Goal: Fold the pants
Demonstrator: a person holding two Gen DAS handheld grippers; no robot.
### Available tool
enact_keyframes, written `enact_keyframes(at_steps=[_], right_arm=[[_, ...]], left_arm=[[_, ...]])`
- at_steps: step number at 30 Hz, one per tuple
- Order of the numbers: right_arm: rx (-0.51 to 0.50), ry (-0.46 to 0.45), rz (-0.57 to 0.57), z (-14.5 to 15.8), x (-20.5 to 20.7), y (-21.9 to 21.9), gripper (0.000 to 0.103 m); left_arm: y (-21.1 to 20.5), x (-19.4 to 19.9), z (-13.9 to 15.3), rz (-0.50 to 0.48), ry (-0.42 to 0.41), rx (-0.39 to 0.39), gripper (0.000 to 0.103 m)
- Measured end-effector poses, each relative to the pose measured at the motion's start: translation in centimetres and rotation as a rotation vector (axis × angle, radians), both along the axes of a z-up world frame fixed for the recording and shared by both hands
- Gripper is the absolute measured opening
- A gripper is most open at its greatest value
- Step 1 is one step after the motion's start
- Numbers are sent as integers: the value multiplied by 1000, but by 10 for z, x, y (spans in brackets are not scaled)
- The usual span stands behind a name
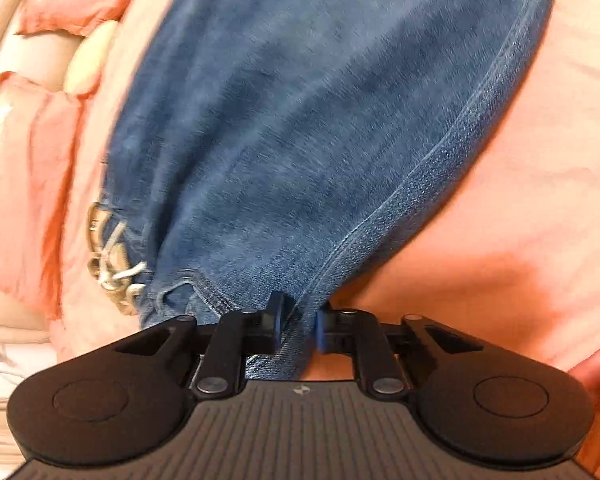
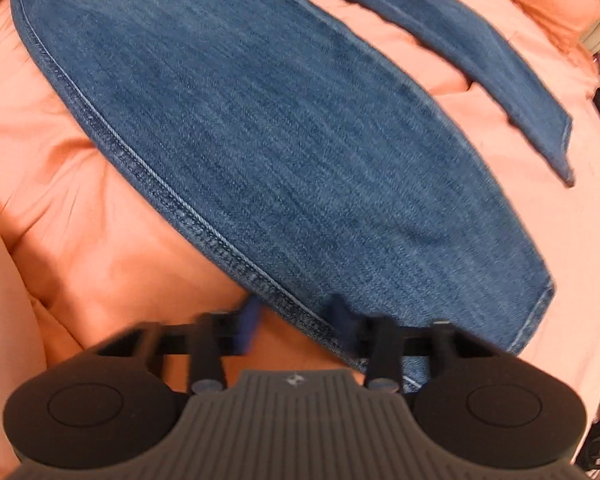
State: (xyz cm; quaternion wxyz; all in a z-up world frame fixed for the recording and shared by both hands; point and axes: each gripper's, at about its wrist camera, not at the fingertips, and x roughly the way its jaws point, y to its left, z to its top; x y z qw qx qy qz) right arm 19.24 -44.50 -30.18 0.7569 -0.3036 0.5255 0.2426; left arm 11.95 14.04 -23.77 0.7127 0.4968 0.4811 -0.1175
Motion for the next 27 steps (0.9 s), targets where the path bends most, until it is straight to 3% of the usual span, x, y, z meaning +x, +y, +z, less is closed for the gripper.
enact_keyframes(at_steps=[2,8,12,17,22,27], right_arm=[[-11,-47,1,7,-8,0,7],[28,-229,-114,47,-19,-1,1],[9,-351,-176,77,-5,4,0],[-2,-441,-233,110,33,8,0],[-25,-497,-261,133,94,14,0],[-67,-517,-271,138,172,30,0]], left_arm=[[1,3,8,54,-58,-36,15],[1,17,48,130,-245,-74,12],[-3,42,79,190,-315,-110,10],[-4,81,114,248,-379,-170,10],[-4,123,143,300,-390,-205,10],[0,177,134,329,-355,-165,10]])
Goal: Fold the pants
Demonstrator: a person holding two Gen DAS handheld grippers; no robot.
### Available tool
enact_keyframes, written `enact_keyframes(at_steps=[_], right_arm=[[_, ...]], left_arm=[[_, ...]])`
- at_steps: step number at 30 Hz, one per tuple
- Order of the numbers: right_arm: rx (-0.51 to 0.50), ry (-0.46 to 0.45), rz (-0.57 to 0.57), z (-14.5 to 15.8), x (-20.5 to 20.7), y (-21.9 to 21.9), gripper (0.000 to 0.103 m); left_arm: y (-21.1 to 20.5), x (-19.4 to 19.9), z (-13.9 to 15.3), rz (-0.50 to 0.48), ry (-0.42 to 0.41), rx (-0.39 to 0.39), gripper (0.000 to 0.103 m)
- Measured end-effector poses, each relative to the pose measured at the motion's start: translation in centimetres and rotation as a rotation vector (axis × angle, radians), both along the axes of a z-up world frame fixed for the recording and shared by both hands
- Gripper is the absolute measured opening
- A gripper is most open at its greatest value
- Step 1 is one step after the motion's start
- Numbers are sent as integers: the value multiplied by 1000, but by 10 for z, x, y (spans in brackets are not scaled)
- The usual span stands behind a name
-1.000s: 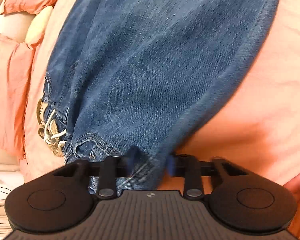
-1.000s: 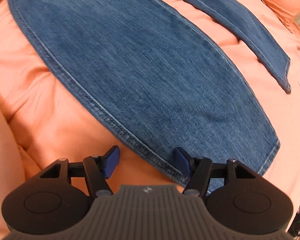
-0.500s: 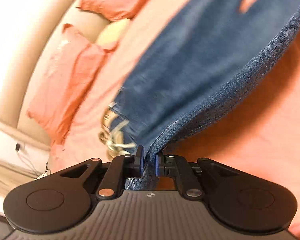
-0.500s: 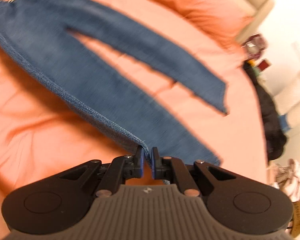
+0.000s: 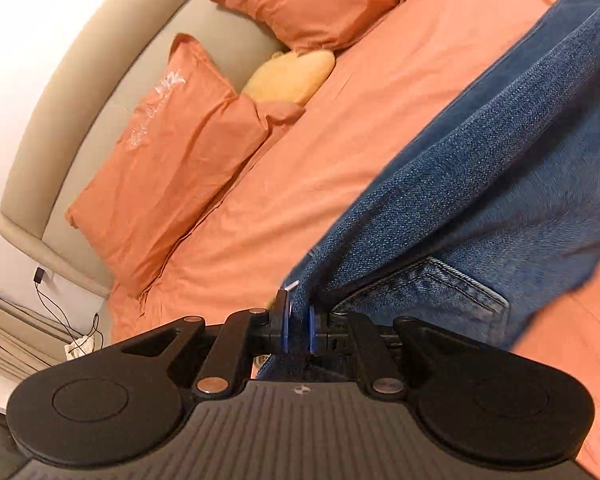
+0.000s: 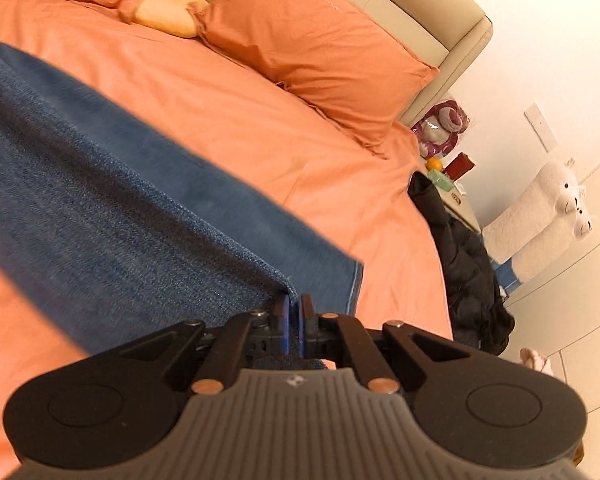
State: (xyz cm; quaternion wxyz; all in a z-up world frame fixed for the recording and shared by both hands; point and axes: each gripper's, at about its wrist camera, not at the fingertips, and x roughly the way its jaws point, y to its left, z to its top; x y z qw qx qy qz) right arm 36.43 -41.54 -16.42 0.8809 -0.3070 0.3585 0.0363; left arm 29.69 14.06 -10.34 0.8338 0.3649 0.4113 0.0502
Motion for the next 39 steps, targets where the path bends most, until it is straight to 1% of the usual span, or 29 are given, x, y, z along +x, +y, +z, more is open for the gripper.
enact_keyframes(at_steps=[2,6,9,12,14,16,19,20,22,24,27,31,33,34,36,37,38,39], right_arm=[[-15,4,-9,-5,36,4,0],[-52,29,-27,-23,98,21,0],[-78,53,-36,-42,134,32,0],[-98,78,-48,-67,158,40,0],[-105,93,-56,-79,168,44,0],[-121,93,-50,-85,172,46,0],[-99,73,-62,-75,171,43,0],[-85,64,-65,-71,172,42,0],[-69,71,-75,-67,180,40,0],[-72,84,-90,-74,194,45,0],[-122,115,-101,-95,216,56,0],[-137,146,-127,-118,233,62,0],[-147,156,-136,-127,240,64,0],[-148,160,-143,-130,243,65,0],[-137,166,-167,-137,247,67,0],[-134,170,-177,-140,249,68,0],[-135,174,-185,-142,250,69,0],[-137,175,-192,-144,251,70,0]], left_arm=[[2,20,-9,16,13,-1,10],[11,54,-30,52,50,-16,10],[19,78,-52,72,91,-28,10],[25,92,-71,93,123,-54,10],[31,98,-77,102,124,-78,10],[35,94,-75,102,103,-99,10],[41,89,-57,101,56,-135,10],[44,91,-52,108,58,-152,10],[46,108,-50,133,72,-186,10],[47,126,-59,156,100,-194,10],[50,149,-78,190,137,-205,11],[59,159,-92,238,158,-272,11],[63,163,-96,252,163,-292,12],[65,166,-98,259,164,-305,13],[68,168,-100,276,169,-314,22],[69,167,-100,276,173,-317,22],[70,167,-99,274,176,-316,26],[71,167,-97,277,168,-305,42]])
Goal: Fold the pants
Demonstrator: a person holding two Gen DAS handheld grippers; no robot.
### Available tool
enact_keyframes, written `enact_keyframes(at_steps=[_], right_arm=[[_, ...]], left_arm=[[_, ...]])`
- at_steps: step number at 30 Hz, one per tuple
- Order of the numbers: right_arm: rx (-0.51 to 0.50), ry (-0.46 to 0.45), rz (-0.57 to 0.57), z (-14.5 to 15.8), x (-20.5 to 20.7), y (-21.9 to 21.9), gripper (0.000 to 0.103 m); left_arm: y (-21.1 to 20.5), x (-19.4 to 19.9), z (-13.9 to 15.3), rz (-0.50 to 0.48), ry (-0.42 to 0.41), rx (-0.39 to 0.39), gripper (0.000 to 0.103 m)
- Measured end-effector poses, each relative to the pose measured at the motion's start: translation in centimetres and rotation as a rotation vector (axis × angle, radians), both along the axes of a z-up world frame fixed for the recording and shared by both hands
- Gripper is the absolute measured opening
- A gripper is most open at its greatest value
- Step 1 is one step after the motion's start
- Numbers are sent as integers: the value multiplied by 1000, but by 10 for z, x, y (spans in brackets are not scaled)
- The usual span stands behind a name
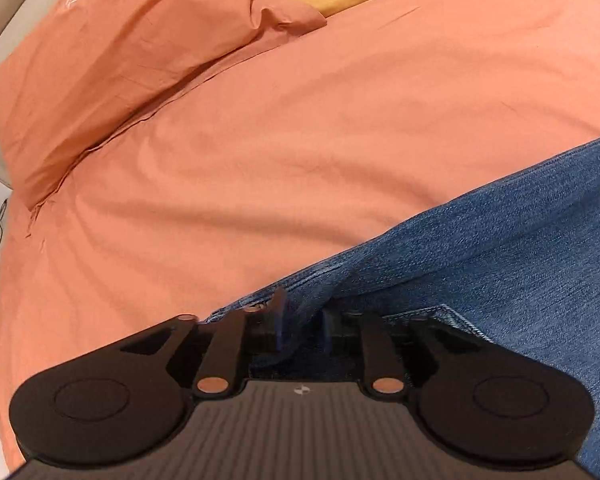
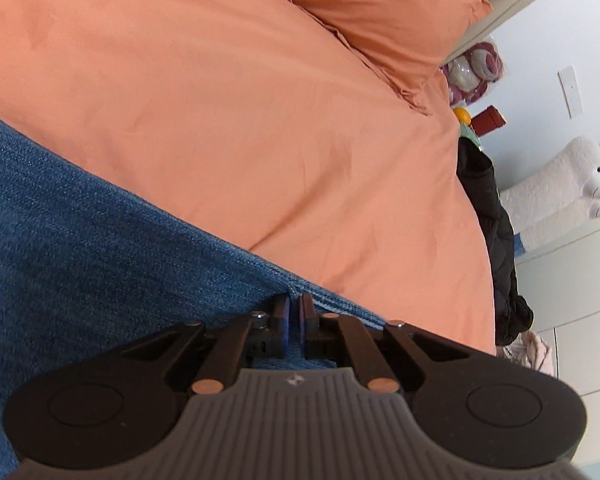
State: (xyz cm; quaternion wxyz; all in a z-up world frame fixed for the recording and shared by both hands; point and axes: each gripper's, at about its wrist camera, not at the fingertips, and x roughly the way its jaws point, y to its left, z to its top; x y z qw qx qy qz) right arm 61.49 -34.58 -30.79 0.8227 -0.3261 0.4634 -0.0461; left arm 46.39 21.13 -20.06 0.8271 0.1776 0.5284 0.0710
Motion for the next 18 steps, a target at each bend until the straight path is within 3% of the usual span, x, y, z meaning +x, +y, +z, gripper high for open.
enact_keyframes(at_steps=[1,2,4,5,9,14,16,18], right_arm=[[2,-3,-6,0,0,1,4],[3,-11,-15,0,0,0,17],[14,-42,-28,6,0,-2,40],[35,-53,-25,10,-4,-2,43],[148,-69,4,31,-28,5,43],[373,-29,32,50,-83,26,43],[446,-8,48,50,-108,39,42],[500,26,65,45,-132,55,40]], left_arm=[[0,-2,3,3,-21,22,54],[2,-2,7,-1,-49,31,73],[8,-9,18,-6,-81,8,76],[12,-12,24,-3,-81,1,76],[25,-40,45,-37,-92,16,70],[56,-89,60,-11,-117,24,70],[69,-108,59,1,-116,12,64],[80,-123,57,19,-99,-16,49]])
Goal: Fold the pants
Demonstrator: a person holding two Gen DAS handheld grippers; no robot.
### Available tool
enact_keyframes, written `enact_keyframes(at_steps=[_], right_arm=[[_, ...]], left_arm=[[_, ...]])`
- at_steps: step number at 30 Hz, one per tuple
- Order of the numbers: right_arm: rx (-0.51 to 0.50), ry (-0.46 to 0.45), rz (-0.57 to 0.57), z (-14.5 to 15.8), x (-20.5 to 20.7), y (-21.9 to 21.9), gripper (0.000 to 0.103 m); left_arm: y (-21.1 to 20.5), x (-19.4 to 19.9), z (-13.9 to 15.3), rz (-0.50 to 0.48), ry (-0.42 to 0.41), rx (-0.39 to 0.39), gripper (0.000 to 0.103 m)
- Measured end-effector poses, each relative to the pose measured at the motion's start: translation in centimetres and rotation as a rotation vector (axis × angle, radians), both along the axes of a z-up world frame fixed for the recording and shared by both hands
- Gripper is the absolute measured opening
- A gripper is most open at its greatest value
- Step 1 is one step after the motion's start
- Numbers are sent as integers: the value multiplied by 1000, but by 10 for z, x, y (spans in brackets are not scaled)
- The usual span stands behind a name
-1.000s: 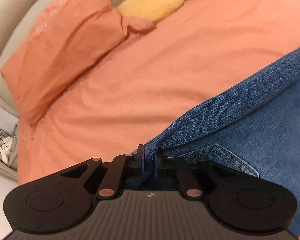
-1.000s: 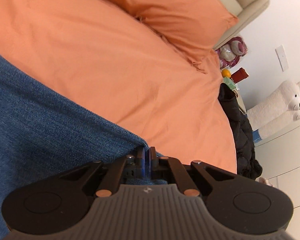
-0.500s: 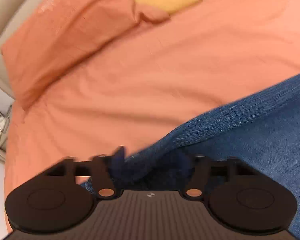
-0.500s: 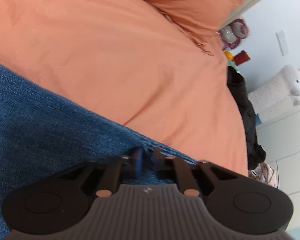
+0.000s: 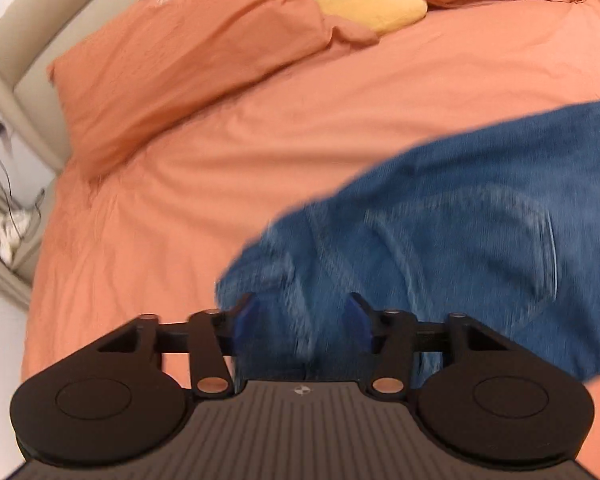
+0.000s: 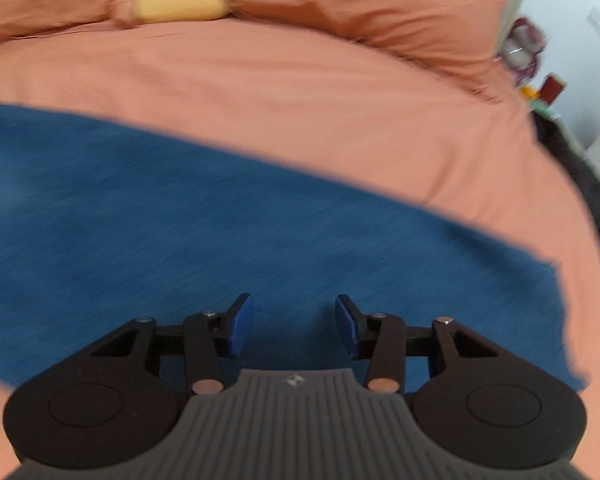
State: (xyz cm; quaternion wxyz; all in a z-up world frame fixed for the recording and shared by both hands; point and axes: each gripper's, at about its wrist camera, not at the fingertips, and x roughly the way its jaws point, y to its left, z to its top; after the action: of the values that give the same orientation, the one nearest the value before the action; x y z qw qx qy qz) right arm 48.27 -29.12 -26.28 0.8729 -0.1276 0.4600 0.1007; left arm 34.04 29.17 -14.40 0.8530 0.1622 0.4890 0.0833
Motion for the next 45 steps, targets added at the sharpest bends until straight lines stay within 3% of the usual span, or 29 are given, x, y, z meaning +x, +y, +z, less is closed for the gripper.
enact_keyframes(at_steps=[4,7,9,16,20,23,25,27,30,32,35,37,39,41,43,45], right_arm=[[81,20,35,-9,-40,38,39],[118,19,49,-11,-64,70,39],[145,32,59,-10,-73,88,39],[91,37,55,-14,-78,123,39],[52,44,39,-19,-76,135,40],[19,48,32,-22,-74,141,40],[0,49,33,-25,-74,144,40],[-20,50,36,-26,-75,147,40],[-41,54,36,-25,-75,151,41],[-42,54,33,-22,-76,152,41],[-48,49,46,-21,-80,153,40],[-36,49,48,-23,-80,150,41],[-6,68,21,-28,-77,145,41],[14,83,1,-32,-72,141,44],[37,94,-15,-33,-69,136,46],[37,97,-19,-33,-67,132,47]], left_arm=[[18,-26,-9,58,-25,-79,48],[31,-36,-17,112,-24,-128,59],[45,-45,-18,163,-47,-168,73],[110,-80,-36,392,-110,-564,96],[137,-88,-67,537,-144,-835,96],[141,-93,-84,594,-215,-931,94],[138,-95,-86,592,-265,-965,70],[134,-94,-80,601,-291,-934,45],[128,-94,-48,551,-339,-852,30],[129,-91,-19,494,-352,-833,29],[126,-73,2,407,-277,-705,27],[124,-50,-13,399,-185,-612,27],[124,-30,-47,433,-68,-567,27],[126,-23,-69,458,-57,-562,29],[120,-17,-69,446,-61,-520,30],[113,-12,-68,440,-36,-465,43]])
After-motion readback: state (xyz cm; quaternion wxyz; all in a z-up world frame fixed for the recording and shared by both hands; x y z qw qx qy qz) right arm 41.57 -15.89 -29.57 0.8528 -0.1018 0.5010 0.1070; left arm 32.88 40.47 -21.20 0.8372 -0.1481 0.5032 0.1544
